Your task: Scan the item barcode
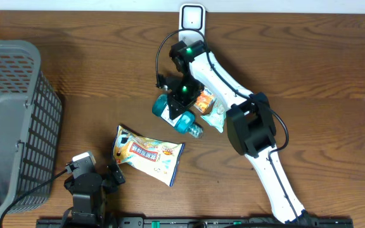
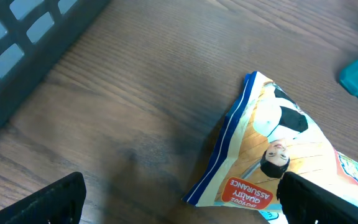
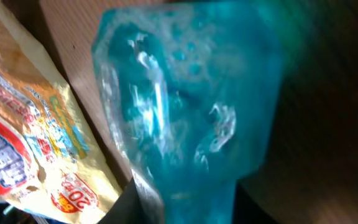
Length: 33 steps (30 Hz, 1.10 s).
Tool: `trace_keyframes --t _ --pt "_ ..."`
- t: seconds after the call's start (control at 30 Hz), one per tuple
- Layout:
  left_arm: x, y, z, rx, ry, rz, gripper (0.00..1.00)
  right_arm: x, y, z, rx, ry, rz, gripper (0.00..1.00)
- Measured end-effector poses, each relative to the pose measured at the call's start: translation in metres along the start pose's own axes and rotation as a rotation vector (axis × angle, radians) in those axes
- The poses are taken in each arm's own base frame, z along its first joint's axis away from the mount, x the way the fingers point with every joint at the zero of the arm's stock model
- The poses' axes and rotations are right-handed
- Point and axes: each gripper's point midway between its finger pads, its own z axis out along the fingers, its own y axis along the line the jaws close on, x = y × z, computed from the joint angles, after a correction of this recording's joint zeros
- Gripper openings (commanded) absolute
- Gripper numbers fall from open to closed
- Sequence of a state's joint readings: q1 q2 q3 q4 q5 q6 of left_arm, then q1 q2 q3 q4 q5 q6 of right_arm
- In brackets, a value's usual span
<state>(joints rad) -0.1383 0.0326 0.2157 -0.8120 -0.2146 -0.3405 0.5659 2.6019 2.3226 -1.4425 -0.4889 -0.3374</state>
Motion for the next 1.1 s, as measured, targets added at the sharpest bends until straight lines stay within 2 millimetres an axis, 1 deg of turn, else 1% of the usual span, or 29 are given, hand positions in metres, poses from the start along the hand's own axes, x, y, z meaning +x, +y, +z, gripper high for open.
trace_keyframes --t 0.03,0.17,0.27,0.3,0.33,0.4,0.43,0.6,0.7,0.8,0.87,0.93,1.1 --pt "0.0 0.0 0.0 0.0 0.0 0.0 0.98 -0.001 0.0 -0.001 0.017 0.002 0.001 0.13" --pt "0.0 0.0 0.0 0.0 0.0 0.0 0.98 -0.003 0.001 -0.004 0.088 0.016 0.01 0.11" --pt "0.0 0.0 0.0 0.0 0.0 0.0 0.98 -0.008 -0.008 -0.011 0.227 0.018 0.037 0.09" --pt "0.0 0.0 0.0 0.0 0.0 0.0 0.98 -0.009 -0.012 -0.014 0.275 0.019 0.043 0.07" --pt "0.0 0.0 0.0 0.0 0.0 0.0 0.98 -0.011 -0.015 -0.016 0.328 0.02 0.048 0.01" --pt "0.0 0.0 0.0 0.0 0.0 0.0 0.98 -0.013 -0.02 -0.019 0.444 0.028 0.044 0.01" --pt "0.0 0.0 0.0 0.0 0.0 0.0 0.98 -0.014 -0.02 -0.019 0.47 0.031 0.039 0.01" --pt "0.0 0.0 0.0 0.0 0.0 0.0 0.98 -0.016 -0.015 -0.016 0.505 0.039 0.018 0.01" --pt "0.0 0.0 0.0 0.0 0.0 0.0 0.98 -0.014 -0.014 -0.016 0.484 0.043 0.023 0.01" --pt "0.0 0.0 0.0 0.0 0.0 0.0 0.98 -0.002 -0.009 -0.015 0.416 0.084 0.023 0.01" --pt "0.0 0.0 0.0 0.0 0.0 0.0 0.98 0.005 -0.003 -0.013 0.329 0.108 0.011 0.01" --pt "0.0 0.0 0.0 0.0 0.0 0.0 0.98 0.013 0.003 -0.01 0.203 0.123 -0.007 0.01" --pt "0.0 0.0 0.0 0.0 0.0 0.0 0.98 0.03 0.009 -0.012 -0.038 0.134 -0.019 0.02"
